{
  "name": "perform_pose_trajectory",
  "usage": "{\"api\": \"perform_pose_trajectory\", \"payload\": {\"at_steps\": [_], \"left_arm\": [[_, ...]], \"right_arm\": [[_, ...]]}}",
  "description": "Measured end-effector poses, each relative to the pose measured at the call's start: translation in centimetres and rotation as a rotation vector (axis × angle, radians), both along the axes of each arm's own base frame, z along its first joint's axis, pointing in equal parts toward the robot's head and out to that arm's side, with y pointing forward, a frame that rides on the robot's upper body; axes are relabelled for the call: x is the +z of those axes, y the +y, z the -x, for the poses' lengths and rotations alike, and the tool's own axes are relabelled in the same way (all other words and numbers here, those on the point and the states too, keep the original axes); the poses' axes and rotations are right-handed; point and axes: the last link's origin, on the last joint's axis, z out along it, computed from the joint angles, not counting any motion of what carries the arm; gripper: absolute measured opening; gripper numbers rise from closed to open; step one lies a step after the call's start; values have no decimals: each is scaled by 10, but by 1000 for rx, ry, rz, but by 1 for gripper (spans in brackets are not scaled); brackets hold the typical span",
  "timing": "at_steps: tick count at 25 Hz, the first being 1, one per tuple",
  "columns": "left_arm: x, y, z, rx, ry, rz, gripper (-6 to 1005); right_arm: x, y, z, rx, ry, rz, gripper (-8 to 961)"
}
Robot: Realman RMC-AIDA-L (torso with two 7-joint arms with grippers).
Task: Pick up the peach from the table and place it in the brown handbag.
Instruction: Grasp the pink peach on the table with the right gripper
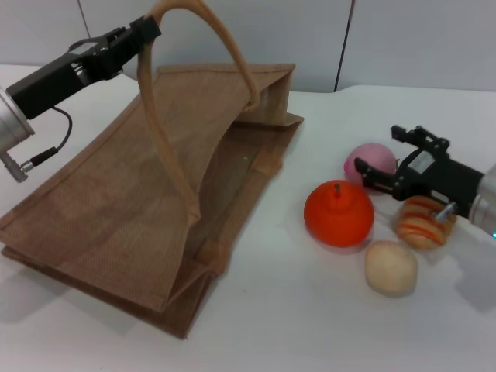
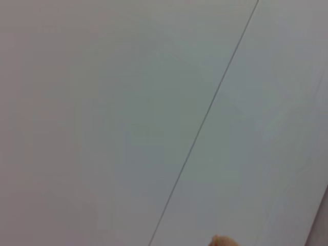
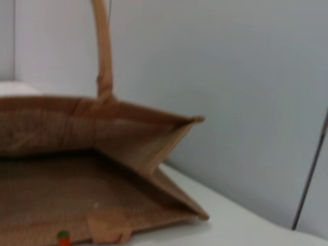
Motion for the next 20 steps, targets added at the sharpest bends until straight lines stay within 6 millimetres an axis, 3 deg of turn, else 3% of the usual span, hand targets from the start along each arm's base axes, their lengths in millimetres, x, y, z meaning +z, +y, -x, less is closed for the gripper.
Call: {"api": "perform_pose_trajectory", "payload": {"at_steps": [5, 15, 20], "left_arm": [[-1, -2, -5, -32, -12, 9, 124], [2, -9, -12, -91, -48, 20, 125], [3, -10, -12, -95, -54, 21, 125]], "right_arm": [[-15, 5, 5, -10, -65, 37, 842], [-21, 12, 5, -53, -111, 34, 840], [-20, 12, 1, -78, -115, 25, 635]]}}
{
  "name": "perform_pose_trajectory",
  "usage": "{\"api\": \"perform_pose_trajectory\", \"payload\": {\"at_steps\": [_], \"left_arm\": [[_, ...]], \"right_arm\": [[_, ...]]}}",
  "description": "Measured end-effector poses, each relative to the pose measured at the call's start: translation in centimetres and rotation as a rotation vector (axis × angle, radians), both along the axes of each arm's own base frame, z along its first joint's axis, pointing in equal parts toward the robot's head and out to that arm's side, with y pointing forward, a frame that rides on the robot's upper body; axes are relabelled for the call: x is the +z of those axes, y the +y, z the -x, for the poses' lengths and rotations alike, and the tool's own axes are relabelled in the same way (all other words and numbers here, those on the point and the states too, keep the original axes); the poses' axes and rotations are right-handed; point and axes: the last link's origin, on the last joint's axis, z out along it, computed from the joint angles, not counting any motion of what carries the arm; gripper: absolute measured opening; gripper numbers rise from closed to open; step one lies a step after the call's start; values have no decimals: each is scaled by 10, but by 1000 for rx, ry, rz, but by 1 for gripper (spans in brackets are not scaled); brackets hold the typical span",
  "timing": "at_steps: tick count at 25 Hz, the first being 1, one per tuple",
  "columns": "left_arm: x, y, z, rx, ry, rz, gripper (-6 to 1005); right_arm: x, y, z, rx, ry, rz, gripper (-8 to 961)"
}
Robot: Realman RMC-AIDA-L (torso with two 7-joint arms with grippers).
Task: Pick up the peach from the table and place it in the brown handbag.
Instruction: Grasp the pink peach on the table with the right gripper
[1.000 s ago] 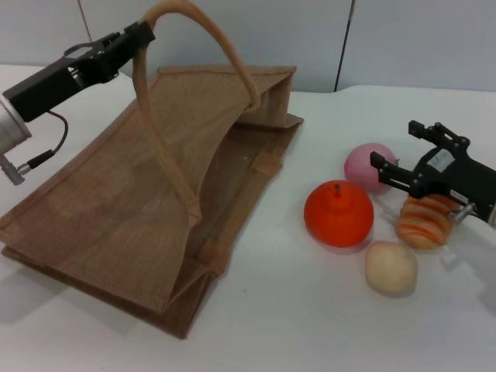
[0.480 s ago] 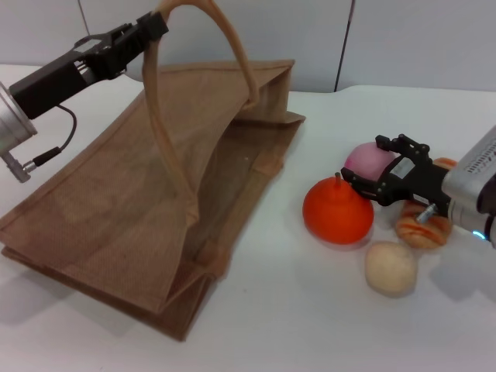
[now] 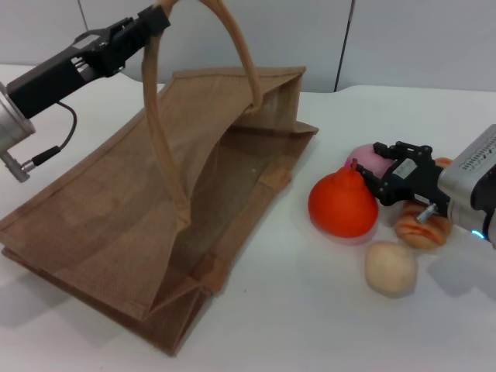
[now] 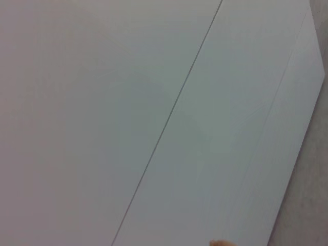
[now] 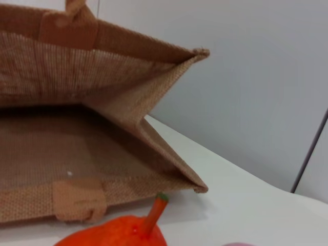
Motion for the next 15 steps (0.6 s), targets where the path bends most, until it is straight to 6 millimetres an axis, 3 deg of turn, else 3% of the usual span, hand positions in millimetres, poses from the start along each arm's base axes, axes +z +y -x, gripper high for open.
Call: {"api": "perform_pose_trajectory", "payload": {"at_steps": [6, 15], "left_arm": [[1, -1, 1, 2, -3, -2, 125], [1, -2, 1, -4, -2, -3, 125]], "right_arm": [[0, -1, -2, -7, 1, -3, 482], [2, -5, 0, 8, 39, -13, 416]]}}
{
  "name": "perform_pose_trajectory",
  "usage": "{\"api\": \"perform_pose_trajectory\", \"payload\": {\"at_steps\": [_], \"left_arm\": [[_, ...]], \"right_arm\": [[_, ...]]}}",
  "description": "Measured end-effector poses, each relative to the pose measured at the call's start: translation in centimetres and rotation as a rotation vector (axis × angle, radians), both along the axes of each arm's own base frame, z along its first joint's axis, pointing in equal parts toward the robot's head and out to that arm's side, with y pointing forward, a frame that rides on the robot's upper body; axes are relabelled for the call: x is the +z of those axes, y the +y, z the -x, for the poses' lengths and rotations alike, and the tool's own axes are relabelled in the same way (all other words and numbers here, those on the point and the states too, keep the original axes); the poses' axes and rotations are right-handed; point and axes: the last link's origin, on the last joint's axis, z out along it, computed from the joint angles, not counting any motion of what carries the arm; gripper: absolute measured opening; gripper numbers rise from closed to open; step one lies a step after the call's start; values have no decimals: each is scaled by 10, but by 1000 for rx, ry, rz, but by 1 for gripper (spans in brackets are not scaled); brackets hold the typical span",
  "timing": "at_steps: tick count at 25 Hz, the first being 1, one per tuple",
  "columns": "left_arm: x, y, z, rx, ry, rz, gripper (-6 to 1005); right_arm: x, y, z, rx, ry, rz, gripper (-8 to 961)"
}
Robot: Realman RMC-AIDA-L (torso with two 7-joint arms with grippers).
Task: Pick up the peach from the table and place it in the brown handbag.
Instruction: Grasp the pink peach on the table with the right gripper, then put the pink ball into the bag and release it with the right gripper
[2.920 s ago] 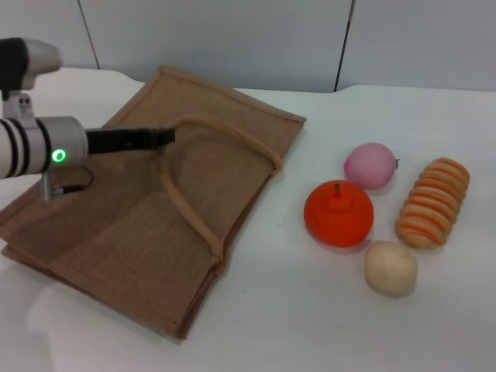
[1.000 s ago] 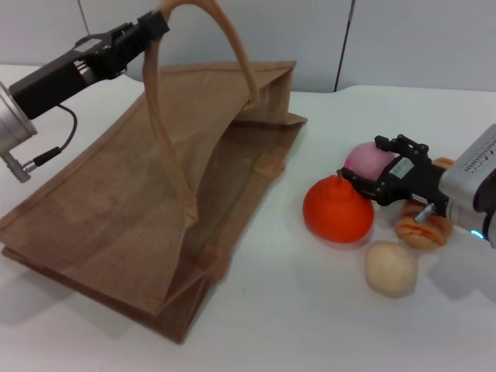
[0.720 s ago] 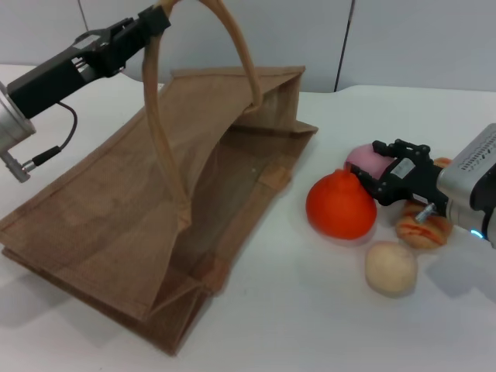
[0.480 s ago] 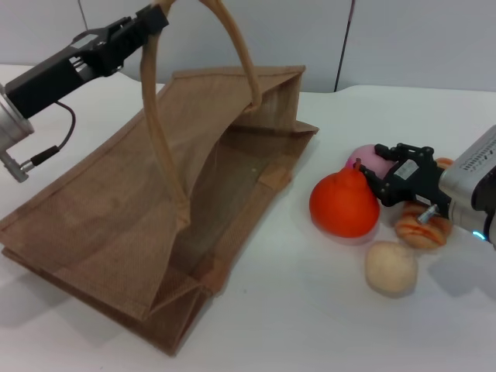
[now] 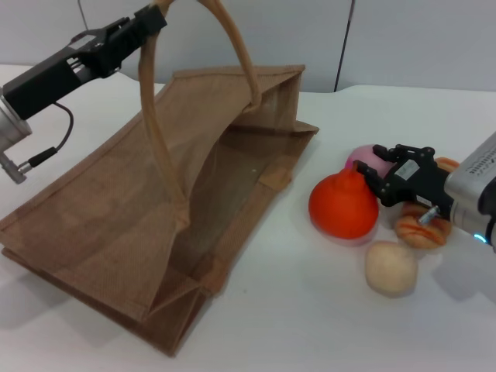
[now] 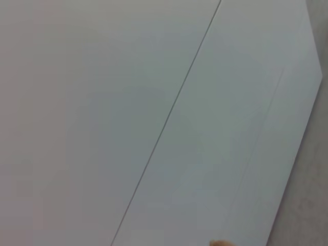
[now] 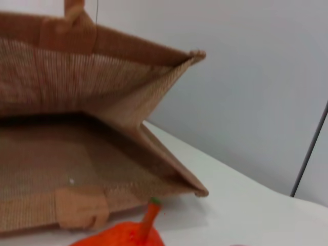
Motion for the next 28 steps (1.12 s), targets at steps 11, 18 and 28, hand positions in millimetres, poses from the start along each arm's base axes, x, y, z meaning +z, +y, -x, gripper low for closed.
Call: {"api": "perform_pose_trajectory", "payload": {"at_steps": [11, 18, 28], "left_arm": [[0, 0, 0, 0, -2, 3, 125], [1, 1, -5, -20, -10, 9, 125], [6, 13, -29, -92, -30, 39, 125]], "right_arm": [[17, -6, -3, 8, 126, -103, 324], [24, -22, 9, 145, 210, -82, 268], [-1, -43, 63, 435, 269, 177, 195]]}}
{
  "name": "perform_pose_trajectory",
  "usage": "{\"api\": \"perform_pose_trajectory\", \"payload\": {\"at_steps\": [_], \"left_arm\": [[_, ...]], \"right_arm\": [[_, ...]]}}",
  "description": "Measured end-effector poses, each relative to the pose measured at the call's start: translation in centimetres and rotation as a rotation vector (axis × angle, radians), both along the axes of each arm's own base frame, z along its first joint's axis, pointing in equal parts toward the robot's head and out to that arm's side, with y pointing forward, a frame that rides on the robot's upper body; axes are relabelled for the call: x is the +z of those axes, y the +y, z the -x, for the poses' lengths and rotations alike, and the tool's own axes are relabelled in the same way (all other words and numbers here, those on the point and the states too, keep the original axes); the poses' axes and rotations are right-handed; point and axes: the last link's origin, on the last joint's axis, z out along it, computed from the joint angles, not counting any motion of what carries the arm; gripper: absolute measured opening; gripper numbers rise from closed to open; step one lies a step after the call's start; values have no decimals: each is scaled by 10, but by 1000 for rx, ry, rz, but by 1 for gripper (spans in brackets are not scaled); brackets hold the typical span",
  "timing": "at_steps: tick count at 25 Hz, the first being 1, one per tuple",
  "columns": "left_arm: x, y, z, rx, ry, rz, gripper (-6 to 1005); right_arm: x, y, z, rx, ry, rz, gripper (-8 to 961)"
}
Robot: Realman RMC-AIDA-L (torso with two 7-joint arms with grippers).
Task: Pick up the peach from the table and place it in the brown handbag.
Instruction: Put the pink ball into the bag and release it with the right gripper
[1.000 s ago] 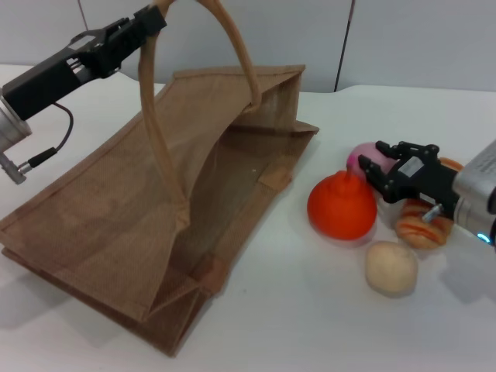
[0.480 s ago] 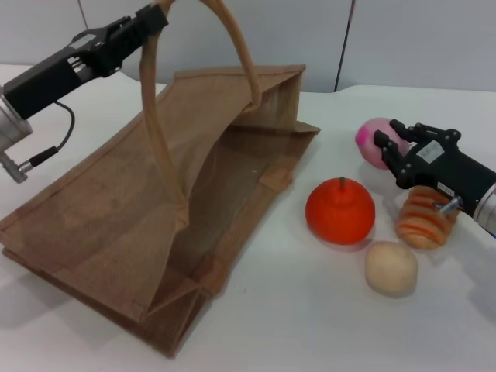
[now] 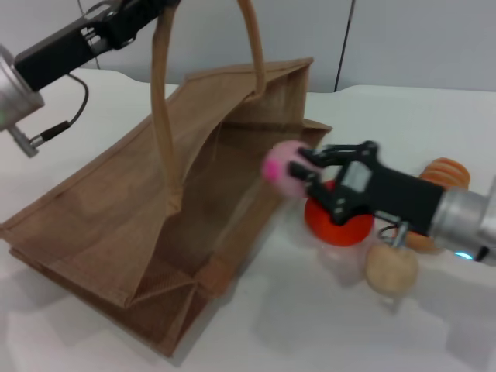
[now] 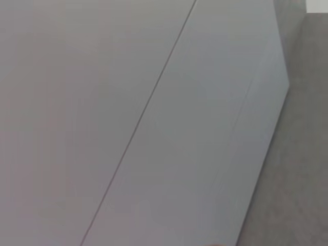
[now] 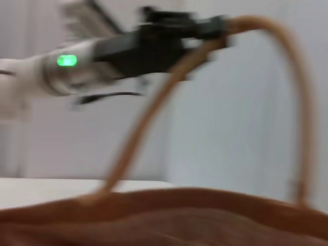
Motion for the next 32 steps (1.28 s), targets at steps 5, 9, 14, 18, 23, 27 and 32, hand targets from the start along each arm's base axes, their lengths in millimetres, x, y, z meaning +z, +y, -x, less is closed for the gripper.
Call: {"api": "perform_pose_trajectory", "payload": {"at_steps": [5, 9, 14, 18, 23, 27, 32], "left_arm": [[-1, 4, -11, -31, -11, 22, 125], [-1, 3, -21, -72, -27, 57, 126], [2, -4, -27, -124, -61, 95, 126], [6, -10, -28, -156, -90, 99, 126], [11, -12, -22, -146, -98, 87, 126], [17, -13, -12, -109, -109, 53, 126], [23, -12, 6, -34, -120, 12, 126]], "right_arm": [[-18, 2, 30, 129, -52, 77, 164], [-35, 12, 46, 148, -134, 81, 139], [-45, 26, 55, 137, -224, 51, 101], [-48, 40, 53, 64, -281, -2, 68], [-48, 54, 47, -28, -337, -59, 43], [-50, 51, 48, -24, -332, -52, 77], [-47, 35, 40, -12, -253, -15, 120]]}}
